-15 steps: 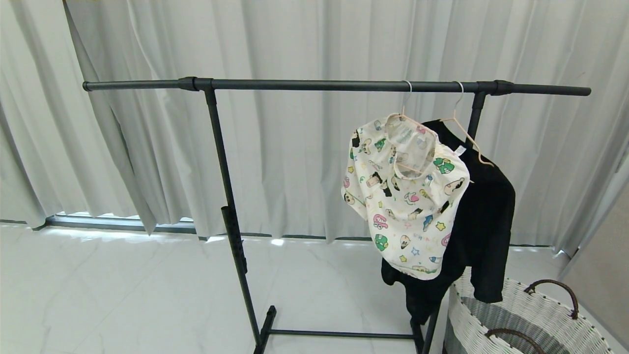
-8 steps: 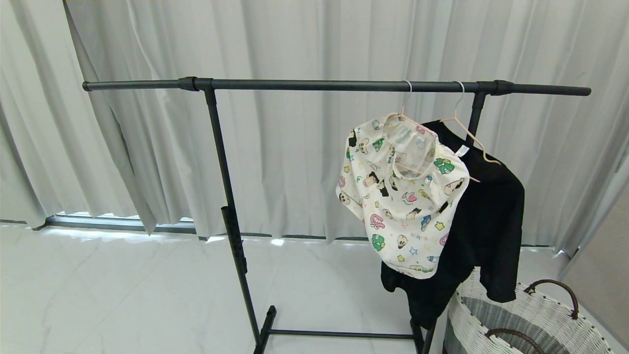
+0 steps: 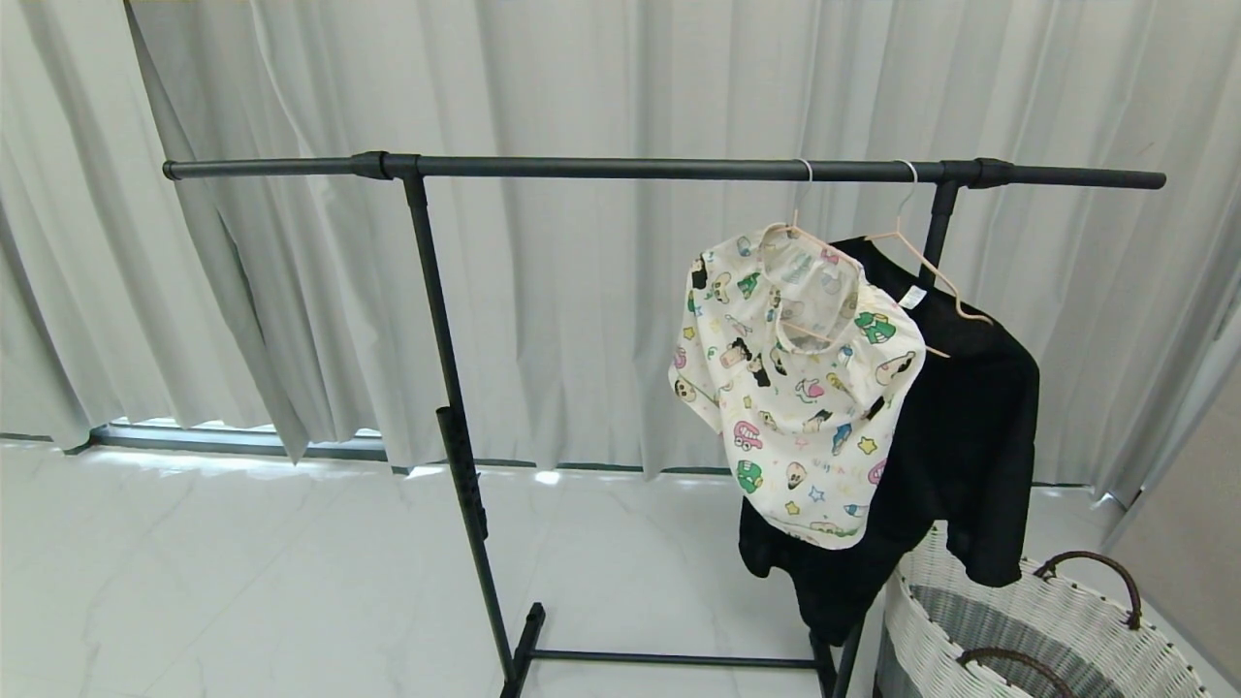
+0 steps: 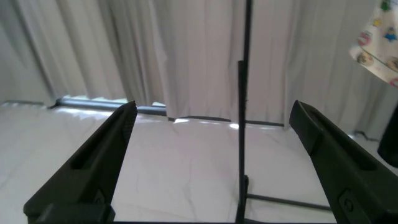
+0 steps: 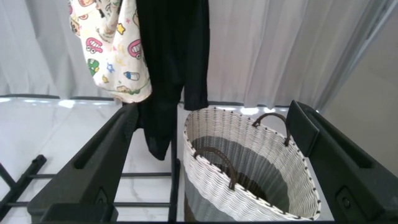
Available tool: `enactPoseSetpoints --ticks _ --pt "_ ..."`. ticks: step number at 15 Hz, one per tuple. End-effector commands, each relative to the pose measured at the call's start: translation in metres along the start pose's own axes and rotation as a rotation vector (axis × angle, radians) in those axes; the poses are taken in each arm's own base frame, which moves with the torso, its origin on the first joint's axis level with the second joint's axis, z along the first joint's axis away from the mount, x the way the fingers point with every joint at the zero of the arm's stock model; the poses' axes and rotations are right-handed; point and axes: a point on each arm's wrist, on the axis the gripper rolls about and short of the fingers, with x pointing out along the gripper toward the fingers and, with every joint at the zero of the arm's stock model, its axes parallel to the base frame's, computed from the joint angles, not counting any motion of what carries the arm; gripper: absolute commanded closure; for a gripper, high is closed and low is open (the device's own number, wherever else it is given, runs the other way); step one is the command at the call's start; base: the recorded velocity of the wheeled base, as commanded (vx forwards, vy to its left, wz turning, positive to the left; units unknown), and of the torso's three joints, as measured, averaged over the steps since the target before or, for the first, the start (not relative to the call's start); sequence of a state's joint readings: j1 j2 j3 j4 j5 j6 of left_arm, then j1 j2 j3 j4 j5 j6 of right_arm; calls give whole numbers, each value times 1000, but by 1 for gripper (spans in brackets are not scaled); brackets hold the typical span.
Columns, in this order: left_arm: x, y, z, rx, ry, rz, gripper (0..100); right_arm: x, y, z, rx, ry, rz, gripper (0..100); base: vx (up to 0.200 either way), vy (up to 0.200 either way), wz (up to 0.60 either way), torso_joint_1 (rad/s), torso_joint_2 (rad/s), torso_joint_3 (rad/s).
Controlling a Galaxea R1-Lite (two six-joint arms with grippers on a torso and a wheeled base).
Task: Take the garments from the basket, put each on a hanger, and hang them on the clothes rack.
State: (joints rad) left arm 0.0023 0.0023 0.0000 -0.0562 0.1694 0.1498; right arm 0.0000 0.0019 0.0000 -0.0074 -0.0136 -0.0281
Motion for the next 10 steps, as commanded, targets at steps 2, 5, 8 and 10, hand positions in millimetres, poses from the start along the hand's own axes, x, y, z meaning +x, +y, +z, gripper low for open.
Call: enactPoseSetpoints --ticks 2,5,8,10 --pt "0 0 0 -3 -3 1 0 0 0 0 0 -1 0 0 0 0 0 0 0 0" --pt "0 0 0 -3 -3 1 0 0 0 0 -1 -1 0 0 0 0 0 0 0 0" --pt "0 0 0 -3 -3 1 0 0 0 0 0 -1 0 0 0 0 0 0 0 0" --pt "0 0 0 -3 -3 1 0 0 0 0 0 -1 0 0 0 0 0 0 0 0"
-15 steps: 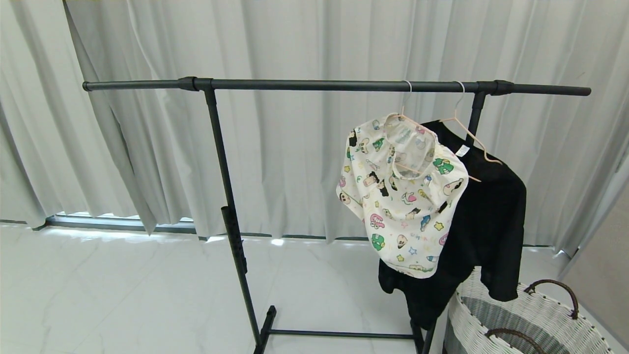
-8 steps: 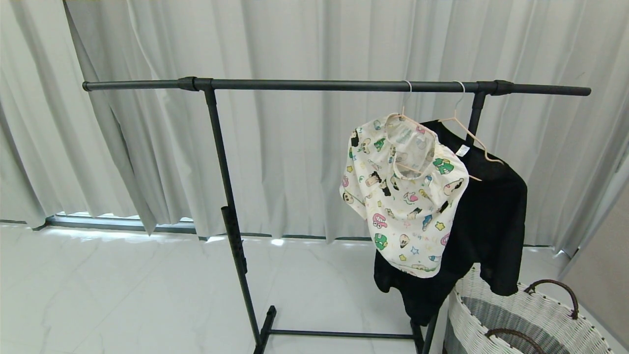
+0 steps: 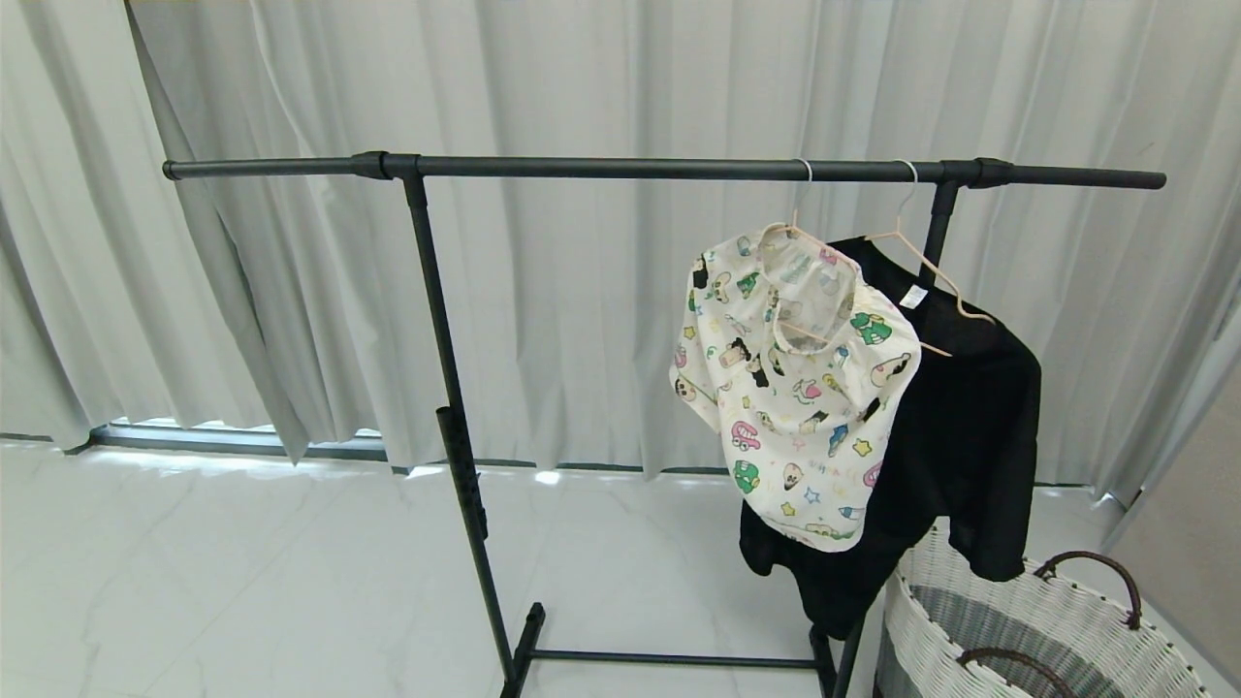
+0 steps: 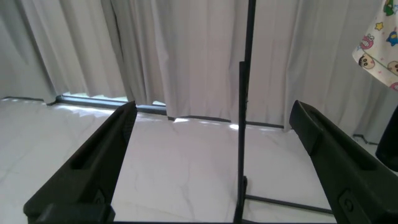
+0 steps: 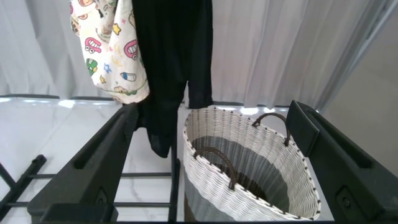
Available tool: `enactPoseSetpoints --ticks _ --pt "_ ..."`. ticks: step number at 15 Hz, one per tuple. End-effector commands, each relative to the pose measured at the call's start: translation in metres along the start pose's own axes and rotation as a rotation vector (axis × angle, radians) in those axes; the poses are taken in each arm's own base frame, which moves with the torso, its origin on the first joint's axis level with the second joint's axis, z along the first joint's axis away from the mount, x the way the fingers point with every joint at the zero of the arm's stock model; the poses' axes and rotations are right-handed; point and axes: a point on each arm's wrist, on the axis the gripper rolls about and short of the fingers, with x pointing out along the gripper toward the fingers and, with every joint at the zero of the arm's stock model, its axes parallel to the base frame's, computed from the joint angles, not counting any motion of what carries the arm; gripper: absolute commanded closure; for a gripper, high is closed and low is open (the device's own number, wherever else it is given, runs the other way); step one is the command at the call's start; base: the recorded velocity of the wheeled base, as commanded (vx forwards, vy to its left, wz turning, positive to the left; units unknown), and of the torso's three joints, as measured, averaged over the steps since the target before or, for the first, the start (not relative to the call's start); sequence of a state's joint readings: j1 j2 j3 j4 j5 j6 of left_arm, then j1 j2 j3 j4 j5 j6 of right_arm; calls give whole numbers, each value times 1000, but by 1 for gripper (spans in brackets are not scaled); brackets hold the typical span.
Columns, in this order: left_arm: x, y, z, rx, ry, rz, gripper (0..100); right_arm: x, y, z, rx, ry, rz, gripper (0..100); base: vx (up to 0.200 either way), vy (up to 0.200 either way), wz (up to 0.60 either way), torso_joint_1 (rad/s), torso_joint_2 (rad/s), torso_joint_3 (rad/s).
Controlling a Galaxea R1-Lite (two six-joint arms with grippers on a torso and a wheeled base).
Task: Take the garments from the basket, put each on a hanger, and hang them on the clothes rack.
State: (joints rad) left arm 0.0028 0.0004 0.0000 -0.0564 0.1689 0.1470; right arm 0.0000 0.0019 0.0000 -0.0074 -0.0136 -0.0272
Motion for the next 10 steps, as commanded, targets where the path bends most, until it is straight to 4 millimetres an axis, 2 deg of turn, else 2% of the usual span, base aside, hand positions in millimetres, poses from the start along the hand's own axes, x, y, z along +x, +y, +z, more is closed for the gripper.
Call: enactPoseSetpoints --ticks 1,10 --pt "0 0 0 0 -1 0 0 0 0 0 -2 -1 0 0 0 0 0 0 0 0" --pt "0 0 0 0 -1 0 0 0 0 0 -3 1 0 0 0 0 0 0 0 0"
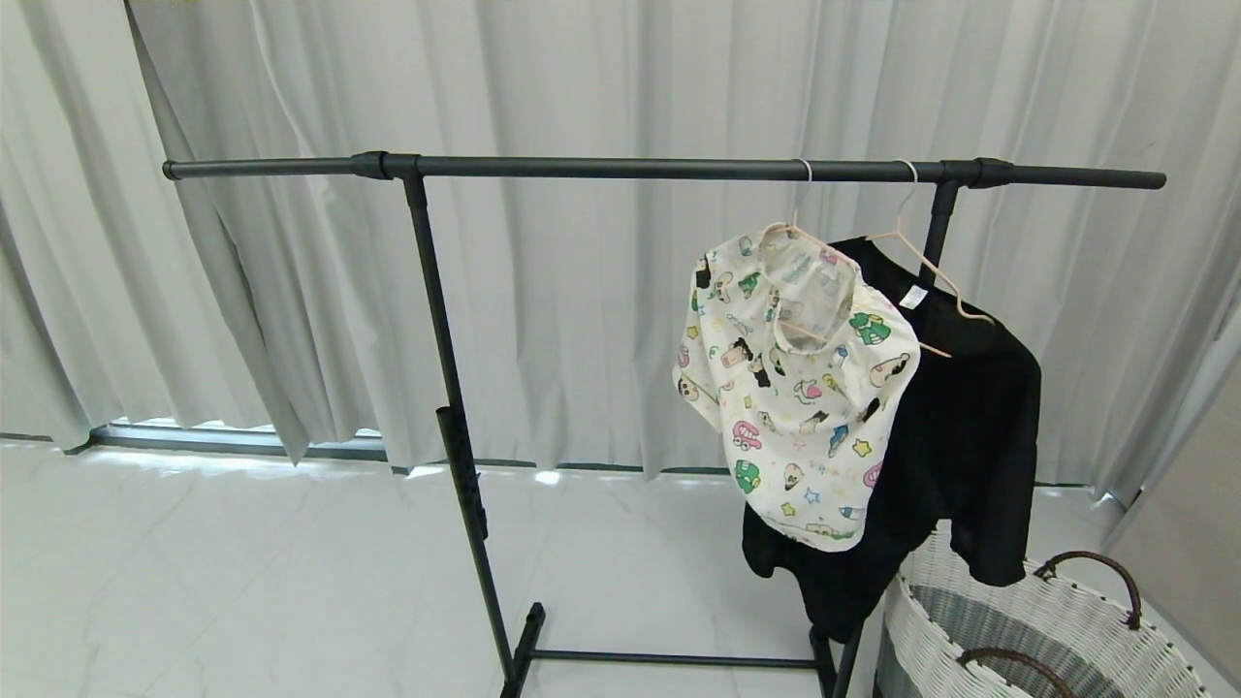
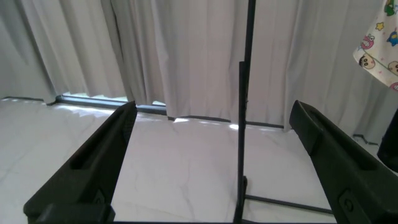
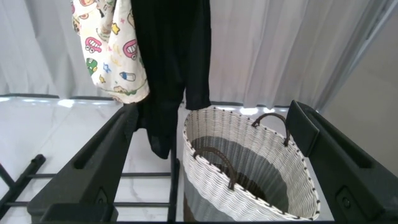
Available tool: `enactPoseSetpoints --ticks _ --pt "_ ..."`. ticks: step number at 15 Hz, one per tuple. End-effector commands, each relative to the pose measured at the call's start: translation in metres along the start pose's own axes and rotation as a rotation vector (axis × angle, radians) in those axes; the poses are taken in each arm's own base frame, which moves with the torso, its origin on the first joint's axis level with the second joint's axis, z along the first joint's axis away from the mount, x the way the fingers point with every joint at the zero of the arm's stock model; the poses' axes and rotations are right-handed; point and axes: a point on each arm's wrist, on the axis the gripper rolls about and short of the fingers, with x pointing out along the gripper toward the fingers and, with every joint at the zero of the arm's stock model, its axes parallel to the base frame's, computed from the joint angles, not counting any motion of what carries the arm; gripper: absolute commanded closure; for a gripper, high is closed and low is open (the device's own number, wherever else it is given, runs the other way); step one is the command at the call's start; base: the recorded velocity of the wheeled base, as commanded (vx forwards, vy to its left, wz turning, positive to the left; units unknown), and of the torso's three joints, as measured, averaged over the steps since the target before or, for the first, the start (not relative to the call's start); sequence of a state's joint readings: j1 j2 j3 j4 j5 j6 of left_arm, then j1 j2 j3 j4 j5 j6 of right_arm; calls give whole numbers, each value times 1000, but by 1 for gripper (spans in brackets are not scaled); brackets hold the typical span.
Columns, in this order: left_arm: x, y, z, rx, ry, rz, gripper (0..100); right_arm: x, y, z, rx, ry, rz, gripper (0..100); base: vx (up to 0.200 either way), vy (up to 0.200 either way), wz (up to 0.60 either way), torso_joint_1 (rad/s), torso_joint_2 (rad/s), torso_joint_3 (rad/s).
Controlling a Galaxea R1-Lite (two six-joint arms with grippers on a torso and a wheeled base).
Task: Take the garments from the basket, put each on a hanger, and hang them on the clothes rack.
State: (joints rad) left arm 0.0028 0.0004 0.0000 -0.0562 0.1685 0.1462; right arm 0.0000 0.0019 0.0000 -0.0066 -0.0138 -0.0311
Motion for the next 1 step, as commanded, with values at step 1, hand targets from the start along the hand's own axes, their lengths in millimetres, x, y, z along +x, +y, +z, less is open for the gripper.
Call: enactPoseSetpoints --ticks 1 --pt "0 0 0 1 -1 1 0 0 0 0 -3 0 0 0 0 0 0 0 0 0"
